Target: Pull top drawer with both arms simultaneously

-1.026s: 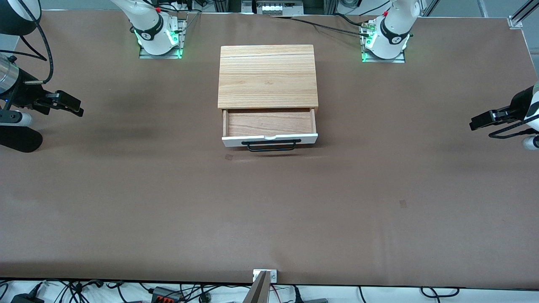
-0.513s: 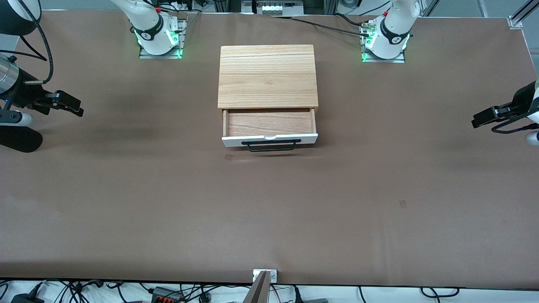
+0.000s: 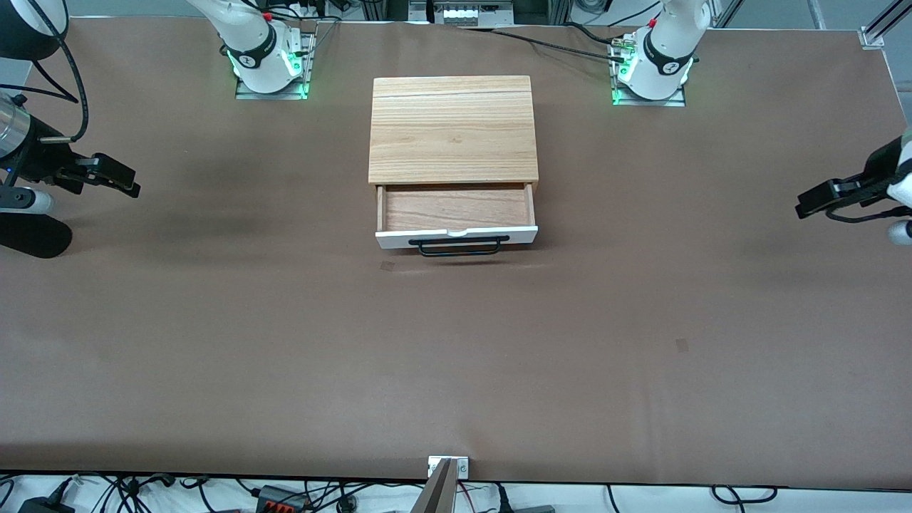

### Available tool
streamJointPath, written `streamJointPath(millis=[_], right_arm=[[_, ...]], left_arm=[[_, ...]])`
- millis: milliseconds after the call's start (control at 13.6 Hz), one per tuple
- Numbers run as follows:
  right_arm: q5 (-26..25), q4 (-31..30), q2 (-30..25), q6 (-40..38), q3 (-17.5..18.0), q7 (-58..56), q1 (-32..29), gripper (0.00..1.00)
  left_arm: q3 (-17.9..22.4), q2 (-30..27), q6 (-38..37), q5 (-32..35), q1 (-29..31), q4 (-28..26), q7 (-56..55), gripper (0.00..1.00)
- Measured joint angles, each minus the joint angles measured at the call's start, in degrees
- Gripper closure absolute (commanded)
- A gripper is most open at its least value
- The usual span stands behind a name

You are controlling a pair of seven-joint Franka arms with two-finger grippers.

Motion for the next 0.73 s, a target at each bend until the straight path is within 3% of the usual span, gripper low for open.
streamJointPath(millis=[293, 733], right_arm=[[0.00, 0.00, 0.00, 0.00, -0.01, 0.04, -0.01, 0.00], [0.00, 0.00, 0.00, -0.02, 0.00, 0.06, -0.01, 0.00]], left_arm=[[9.61, -0.74, -0.04, 0.00, -10.01, -0.04, 0.04, 0.00], [10.27, -0.74, -0.66, 0.00, -10.44, -0.43, 1.21, 0.00]])
